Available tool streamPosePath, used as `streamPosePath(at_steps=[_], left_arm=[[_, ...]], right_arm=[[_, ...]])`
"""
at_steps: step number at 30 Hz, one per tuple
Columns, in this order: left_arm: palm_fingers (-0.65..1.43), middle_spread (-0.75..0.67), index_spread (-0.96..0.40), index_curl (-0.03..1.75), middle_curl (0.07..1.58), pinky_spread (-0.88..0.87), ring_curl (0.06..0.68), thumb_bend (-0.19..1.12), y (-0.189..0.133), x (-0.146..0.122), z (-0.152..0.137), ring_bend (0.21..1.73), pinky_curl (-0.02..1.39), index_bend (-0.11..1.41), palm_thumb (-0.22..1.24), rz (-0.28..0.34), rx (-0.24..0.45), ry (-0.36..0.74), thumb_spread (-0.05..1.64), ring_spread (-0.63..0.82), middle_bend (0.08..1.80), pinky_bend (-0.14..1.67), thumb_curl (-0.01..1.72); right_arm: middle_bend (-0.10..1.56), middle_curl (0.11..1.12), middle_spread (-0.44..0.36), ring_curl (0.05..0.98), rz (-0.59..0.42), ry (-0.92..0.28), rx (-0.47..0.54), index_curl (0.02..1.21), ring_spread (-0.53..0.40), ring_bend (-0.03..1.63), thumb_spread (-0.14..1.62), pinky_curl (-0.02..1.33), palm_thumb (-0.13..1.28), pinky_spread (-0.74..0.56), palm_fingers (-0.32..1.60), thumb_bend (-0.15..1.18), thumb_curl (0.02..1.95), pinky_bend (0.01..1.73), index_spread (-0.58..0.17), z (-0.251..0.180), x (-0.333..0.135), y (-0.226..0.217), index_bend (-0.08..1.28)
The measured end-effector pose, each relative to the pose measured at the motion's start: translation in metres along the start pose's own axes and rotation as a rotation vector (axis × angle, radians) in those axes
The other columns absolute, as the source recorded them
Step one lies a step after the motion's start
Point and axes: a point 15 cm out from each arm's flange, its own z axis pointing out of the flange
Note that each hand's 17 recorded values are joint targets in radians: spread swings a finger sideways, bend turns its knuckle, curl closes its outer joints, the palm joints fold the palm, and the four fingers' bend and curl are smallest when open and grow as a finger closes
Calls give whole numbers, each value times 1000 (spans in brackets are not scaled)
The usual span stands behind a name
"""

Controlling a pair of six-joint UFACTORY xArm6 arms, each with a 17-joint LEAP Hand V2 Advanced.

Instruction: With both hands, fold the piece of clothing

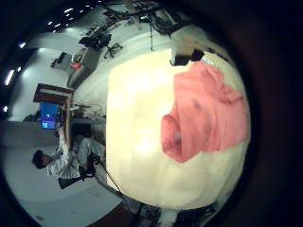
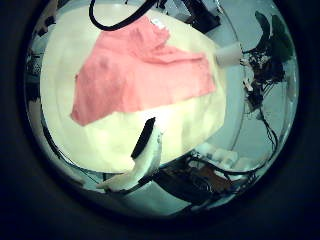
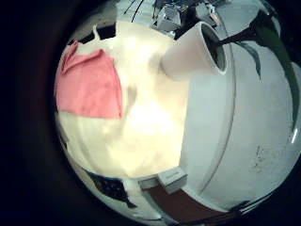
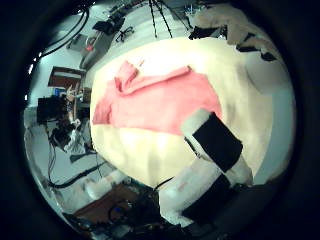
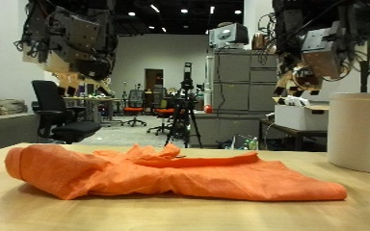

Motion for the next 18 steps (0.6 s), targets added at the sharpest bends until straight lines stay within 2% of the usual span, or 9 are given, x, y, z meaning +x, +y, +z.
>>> streamPosePath(at_steps=[3, 7, 12, 18], left_arm=[[29, 195, 12, 374, 342, 246, 264, -18, 21, 15, 22, 541, 318, 170, 322, 28, -51, 14, 1142, 334, 222, 547, 253], [38, 202, 12, 365, 340, 269, 257, -20, 31, 29, 37, 519, 311, 171, 317, 51, -78, 24, 1135, 348, 206, 527, 257], [54, 210, 12, 353, 339, 295, 250, -16, 35, 37, 50, 500, 302, 166, 318, 64, -96, 29, 1134, 366, 194, 504, 261], [55, 196, 12, 344, 332, 308, 247, -18, 38, 38, 61, 489, 298, 169, 317, 68, -105, 27, 1132, 376, 184, 490, 264]], right_arm=[[570, 487, -148, 327, -45, -12, -78, 539, -77, 708, 1415, 442, 638, 105, -4, -14, 232, 608, -404, 29, 3, 13, 426], [462, 434, -122, 286, -74, -1, -175, 475, 4, 614, 1335, 408, 601, 203, -38, -25, 232, 583, -389, 69, 15, 20, 319], [352, 384, -76, 253, -97, 36, -251, 419, 89, 523, 1184, 370, 552, 259, -23, -33, 245, 520, -380, 104, 25, 20, 222], [260, 350, -45, 230, -107, 37, -288, 378, 136, 442, 1032, 337, 531, 278, 9, -28, 271, 464, -377, 127, 25, 18, 174]])
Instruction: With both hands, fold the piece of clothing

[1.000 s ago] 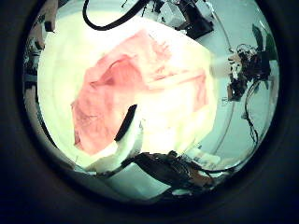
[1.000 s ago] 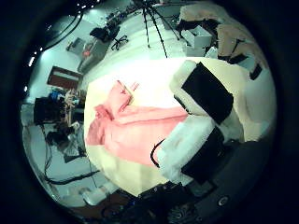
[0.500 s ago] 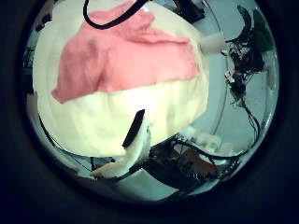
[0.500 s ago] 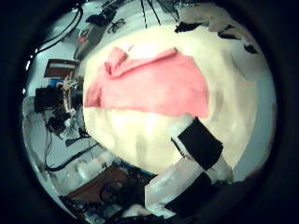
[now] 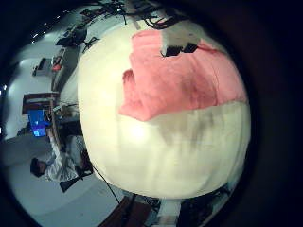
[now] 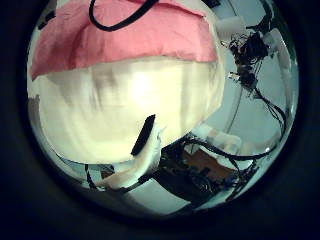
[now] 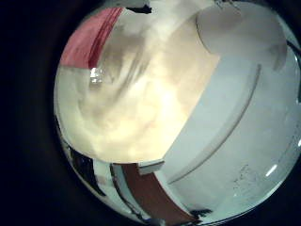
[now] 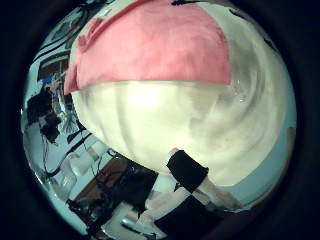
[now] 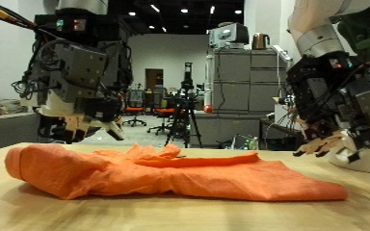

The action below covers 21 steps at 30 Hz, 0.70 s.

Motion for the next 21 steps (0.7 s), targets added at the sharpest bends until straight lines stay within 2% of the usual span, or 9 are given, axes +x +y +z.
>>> streamPosePath(at_steps=[4, 7, 10, 13, 18, 19, 21], left_arm=[[61, 190, 12, 339, 330, 311, 246, -18, 0, -1, 2, 487, 295, 166, 317, -2, -3, -1, 1132, 381, 189, 484, 265], [64, 185, 12, 337, 329, 308, 245, -18, 1, -2, 1, 483, 293, 170, 317, -2, -3, -1, 1132, 383, 187, 472, 266], [68, 190, 12, 335, 327, 307, 244, -18, 1, -3, 1, 482, 293, 168, 317, -3, -3, -2, 1132, 385, 187, 467, 266], [75, 180, 12, 333, 327, 302, 244, -18, 2, -5, 2, 486, 291, 166, 322, -13, -4, -1, 1131, 381, 190, 451, 266], [81, 187, 12, 331, 325, 296, 242, -17, 3, -14, 1, 482, 292, 169, 331, -29, -3, -7, 1134, 378, 188, 434, 268], [81, 185, 12, 331, 325, 295, 242, -18, 2, -14, 0, 481, 293, 168, 332, -29, -1, -7, 1134, 377, 186, 430, 268], [85, 190, 12, 330, 325, 294, 240, -17, 1, -14, -2, 481, 293, 167, 334, -30, 5, -7, 1136, 377, 191, 426, 269]], right_arm=[[238, 343, -41, 226, -19, 11, 30, 361, 145, 417, 984, 327, 537, 281, 28, -28, 284, 443, -375, 7, -5, -18, 172], [225, 341, -40, 224, -31, 11, 12, 350, 148, 402, 965, 321, 545, 282, 43, -27, 291, 432, -374, 17, -9, -23, 170], [261, 349, -46, 216, -32, 21, -12, 359, 118, 379, 943, 294, 572, 268, 170, -22, 304, 355, -354, 29, -9, -28, 219], [312, 364, -70, 214, -44, 45, -12, 374, 53, 389, 926, 268, 613, 222, 331, -18, 317, 276, -343, 31, -7, -33, 262], [369, 383, -117, 235, -52, 103, -24, 397, -123, 490, 906, 246, 659, 67, 573, -22, 331, 223, -358, 32, -3, -34, 278], [393, 389, -148, 241, -50, 111, -26, 391, -199, 558, 897, 233, 679, -9, 723, -20, 338, 237, -384, 31, -1, -34, 268], [426, 402, -187, 257, -45, 124, -26, 400, -275, 624, 892, 231, 697, -121, 924, -20, 342, 280, -410, 31, 1, -34, 282]])
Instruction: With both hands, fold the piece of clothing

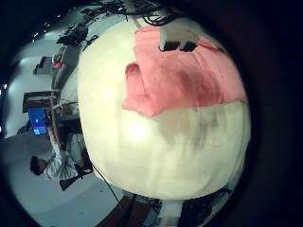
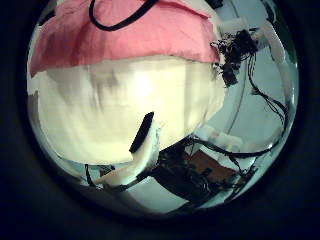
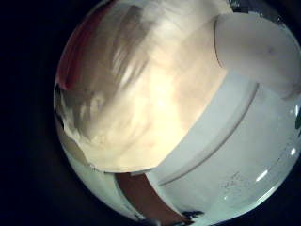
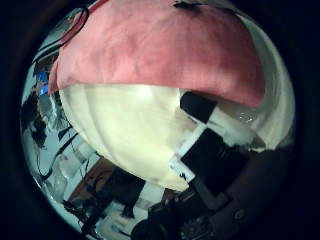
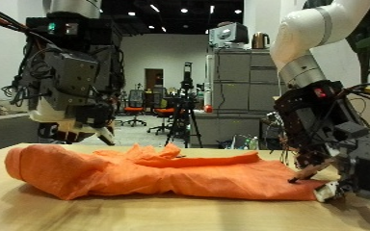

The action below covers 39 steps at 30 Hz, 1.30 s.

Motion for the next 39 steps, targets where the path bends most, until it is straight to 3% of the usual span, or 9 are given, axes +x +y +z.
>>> streamPosePath(at_steps=[2, 6, 8, 10, 14, 19, 26, 39], left_arm=[[90, 175, 12, 330, 326, 291, 238, -18, 0, 0, -1, 478, 293, 169, 335, 0, 1, 0, 1137, 378, 189, 420, 269], [97, 200, 12, 328, 324, 280, 235, -18, -2, 0, -4, 475, 297, 170, 338, -4, 7, 0, 1139, 380, 189, 413, 268], [105, 190, 16, 326, 327, 279, 234, -15, -3, -2, -5, 475, 296, 164, 346, -7, 11, 0, 1137, 376, 197, 409, 269], [113, 161, 18, 322, 332, 272, 233, -17, -3, -6, -8, 472, 298, 159, 350, -14, 13, 0, 1135, 370, 203, 405, 269], [116, 119, 13, 324, 331, 265, 231, -18, -2, -12, -10, 473, 301, 166, 352, -26, 15, 1, 1134, 355, 192, 405, 268], [121, 138, 13, 328, 325, 254, 229, -17, 0, -25, -10, 471, 303, 172, 355, -43, 14, -12, 1136, 343, 193, 401, 267], [118, 121, 12, 336, 315, 250, 226, -18, 4, -30, -7, 472, 307, 179, 356, -48, 5, -8, 1141, 337, 174, 398, 266], [132, 83, 6, 345, 316, 237, 220, -18, 13, -37, -9, 458, 308, 178, 359, -58, 3, -4, 1145, 335, 179, 381, 266]], right_arm=[[471, 425, -228, 279, 3, 3, 6, 412, -344, 673, 885, 244, 717, -264, 1090, -21, 348, 358, -436, -3, 1, 0, 280], [665, 509, -260, 366, 3, 19, 15, 524, -382, 818, 869, 328, 779, -515, 1493, -18, 363, 599, -443, -8, 6, 2, 472], [719, 528, -252, 385, 3, 34, 16, 543, -366, 864, 867, 338, 795, -544, 1515, -15, 368, 627, -435, -11, 11, 5, 516], [825, 566, -223, 425, 12, 38, 21, 604, -319, 950, 868, 373, 868, -577, 1537, 5, 391, 710, -394, -13, 18, 12, 668], [986, 626, -180, 487, 47, 24, 21, 674, -258, 1100, 907, 447, 1057, -535, 1463, 86, 468, 874, -345, -11, 33, 32, 807], [1122, 673, -145, 534, 101, 25, 107, 729, -216, 1202, 940, 522, 1129, -462, 1351, 107, 530, 1026, -301, -33, 59, 52, 919], [1221, 701, -119, 573, 98, 46, 227, 772, -192, 1290, 984, 579, 1127, -394, 1254, 80, 600, 1138, -257, -82, 57, 68, 1010], [1280, 698, -104, 588, 36, 31, 334, 792, -183, 1332, 1029, 596, 1130, -360, 1210, 30, 696, 1191, -232, -131, 11, 63, 1040]])
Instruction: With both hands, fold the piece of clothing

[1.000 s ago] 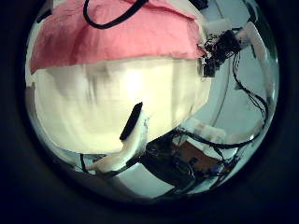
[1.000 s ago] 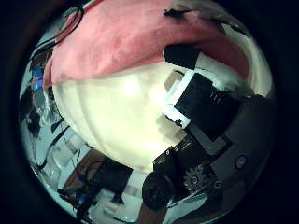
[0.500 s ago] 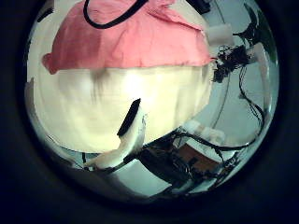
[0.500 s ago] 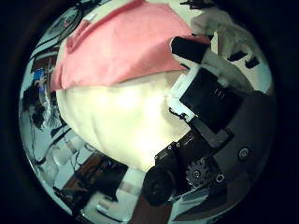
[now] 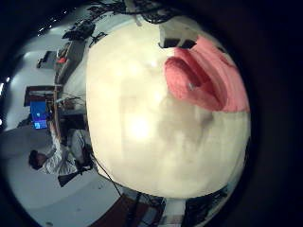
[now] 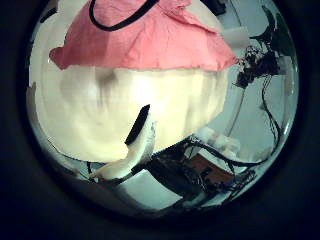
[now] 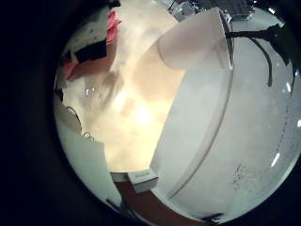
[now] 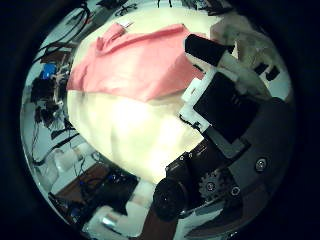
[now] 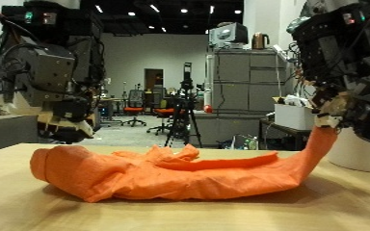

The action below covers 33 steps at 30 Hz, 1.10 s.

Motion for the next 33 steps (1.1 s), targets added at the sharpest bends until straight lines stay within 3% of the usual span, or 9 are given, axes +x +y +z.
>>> streamPosePath(at_steps=[14, 22, 25, 28, 33], left_arm=[[134, 99, -1, 349, 305, 229, 217, -18, 21, -32, 6, 459, 311, 177, 359, -57, -6, 25, 1146, 321, 182, 386, 267], [138, 94, -1, 345, 308, 216, 217, -18, 48, -74, 8, 458, 313, 170, 359, -139, 4, 63, 1146, 318, 184, 384, 267], [137, 93, -1, 344, 309, 214, 218, -18, 62, -78, 6, 459, 315, 171, 359, -148, 14, 82, 1146, 314, 183, 386, 267], [141, 93, -5, 343, 309, 214, 218, -18, 71, -86, 7, 459, 316, 172, 359, -158, 19, 84, 1146, 308, 180, 391, 267], [143, 93, -18, 344, 307, 205, 220, -17, 71, -88, 2, 468, 315, 175, 365, -158, 33, 91, 1143, 298, 179, 392, 270]], right_arm=[[1280, 681, -100, 582, -319, -30, 304, 782, -175, 1345, 1017, 579, 1145, -363, 1234, -8, 774, 1185, -215, -159, -169, -97, 1083], [1284, 674, -99, 579, -492, -116, 315, 768, -174, 1352, 1000, 574, 1127, -367, 1234, -12, 808, 1187, -209, -175, -292, -134, 1100], [1277, 666, -105, 569, -491, -122, 357, 760, -185, 1351, 1031, 561, 983, -391, 1231, -52, 780, 1166, -213, -181, -298, -142, 1085], [1229, 633, -132, 534, -444, -125, 350, 727, -223, 1285, 1145, 525, 799, -479, 1144, -56, 695, 1107, -244, -178, -277, -146, 1003], [1119, 585, -175, 494, -320, -136, 346, 651, -289, 1201, 1268, 494, 730, -572, 936, -15, 593, 1111, -325, -180, -209, -146, 681]])
